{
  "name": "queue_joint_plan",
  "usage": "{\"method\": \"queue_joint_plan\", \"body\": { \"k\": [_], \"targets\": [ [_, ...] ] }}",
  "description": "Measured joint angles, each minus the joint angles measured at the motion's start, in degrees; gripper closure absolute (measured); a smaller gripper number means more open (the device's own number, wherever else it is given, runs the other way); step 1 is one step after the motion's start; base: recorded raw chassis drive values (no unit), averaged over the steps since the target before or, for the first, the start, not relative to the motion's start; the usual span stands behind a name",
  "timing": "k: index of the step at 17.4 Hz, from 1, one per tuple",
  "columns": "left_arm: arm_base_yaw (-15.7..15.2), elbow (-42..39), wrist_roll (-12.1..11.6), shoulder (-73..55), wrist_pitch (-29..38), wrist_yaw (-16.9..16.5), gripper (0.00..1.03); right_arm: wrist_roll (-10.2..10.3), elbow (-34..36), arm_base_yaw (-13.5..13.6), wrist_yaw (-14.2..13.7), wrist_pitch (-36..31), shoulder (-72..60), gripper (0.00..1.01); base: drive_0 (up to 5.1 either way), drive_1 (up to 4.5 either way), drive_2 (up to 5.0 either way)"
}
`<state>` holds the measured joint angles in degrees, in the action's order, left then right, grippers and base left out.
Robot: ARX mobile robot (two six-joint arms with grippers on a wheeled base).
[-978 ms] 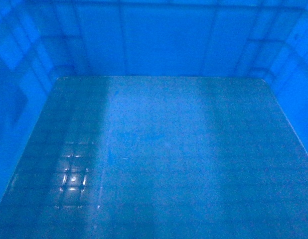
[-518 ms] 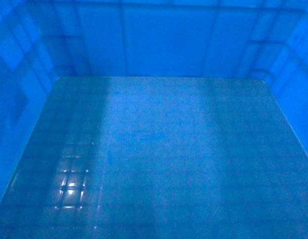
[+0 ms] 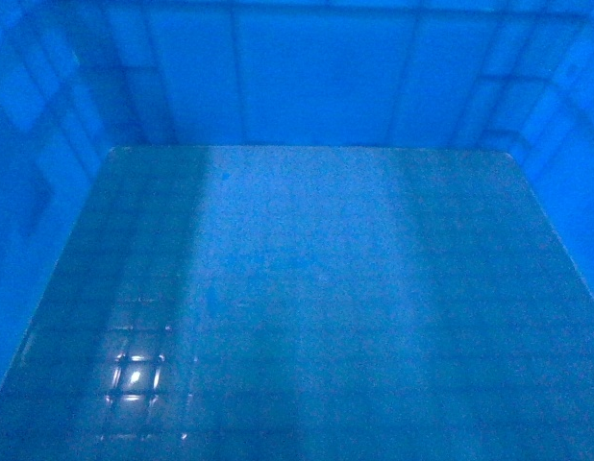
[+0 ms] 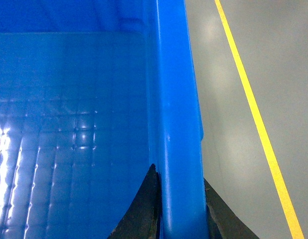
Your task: Place box next to blue box on left shelf
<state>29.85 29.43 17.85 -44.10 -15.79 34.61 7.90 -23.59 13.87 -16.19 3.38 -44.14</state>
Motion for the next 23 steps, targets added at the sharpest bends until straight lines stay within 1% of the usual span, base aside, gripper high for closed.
{"method": "queue_joint_plan", "body": {
  "k": [12,16,23],
  "targets": [
    [0.0,0.0,0.0,0.0,0.0,0.0,0.95,0.0,0.0,0.0,0.0,0.1,0.0,0.91,-0.1,4.10,-4.2],
    [0.0,0.0,0.0,-0.3,0.0,0.0,0.95,0.0,0.0,0.0,0.0,0.1,-0.4,0.91,0.0,0.00,0.0],
    [0.0,0.0,0.2,-0.1,0.0,0.0,0.95,0.0,0.0,0.0,-0.1,0.1,0.0,0.91,-4.6,1.67,3.7]
  ]
}}
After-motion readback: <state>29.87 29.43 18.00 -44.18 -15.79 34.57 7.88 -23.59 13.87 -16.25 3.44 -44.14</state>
